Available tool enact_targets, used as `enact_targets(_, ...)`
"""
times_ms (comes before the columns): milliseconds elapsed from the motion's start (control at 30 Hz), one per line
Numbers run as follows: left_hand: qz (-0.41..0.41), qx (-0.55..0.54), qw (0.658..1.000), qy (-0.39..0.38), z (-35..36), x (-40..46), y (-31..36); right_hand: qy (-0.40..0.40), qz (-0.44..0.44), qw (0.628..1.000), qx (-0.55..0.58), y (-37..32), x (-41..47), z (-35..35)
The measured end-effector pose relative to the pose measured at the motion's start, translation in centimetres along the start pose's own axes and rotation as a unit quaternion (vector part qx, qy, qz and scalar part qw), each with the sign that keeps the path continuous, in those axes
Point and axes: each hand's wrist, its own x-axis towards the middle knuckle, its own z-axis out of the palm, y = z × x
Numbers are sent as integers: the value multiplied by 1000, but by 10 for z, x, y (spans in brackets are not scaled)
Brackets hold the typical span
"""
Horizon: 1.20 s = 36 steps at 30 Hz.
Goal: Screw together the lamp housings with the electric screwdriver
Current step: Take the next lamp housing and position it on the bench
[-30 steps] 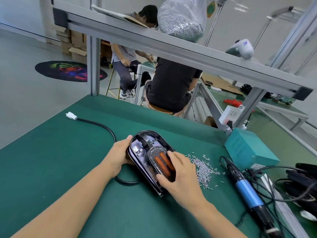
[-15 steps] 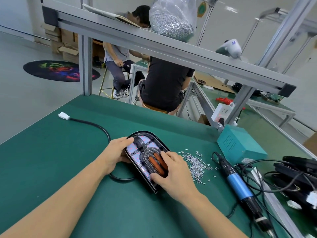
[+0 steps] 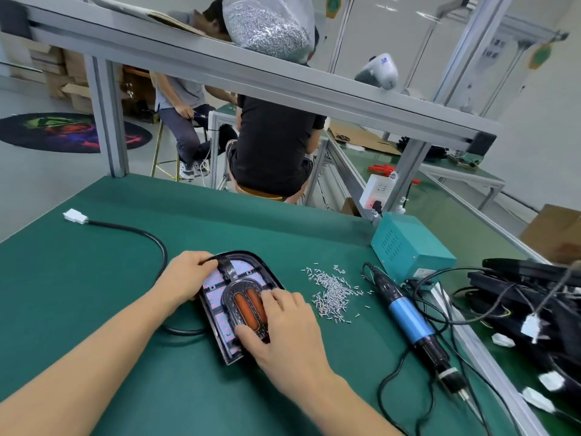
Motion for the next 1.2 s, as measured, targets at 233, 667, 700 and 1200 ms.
enact_targets(233, -30, 211, 976, -40, -16, 5, 8, 1, -39, 997, 63, 10, -3, -10)
enact_targets(667, 203, 221, 951, -69, 53, -10, 117, 58, 270, 961, 27, 157, -28, -66)
enact_targets(700, 211, 233, 945, -90, 64, -11, 122, 46, 284, 958, 13, 164, -31, -66)
enact_targets(1200, 115, 339, 907, -221, 106, -8, 121, -58, 360, 930, -49, 181, -37, -59)
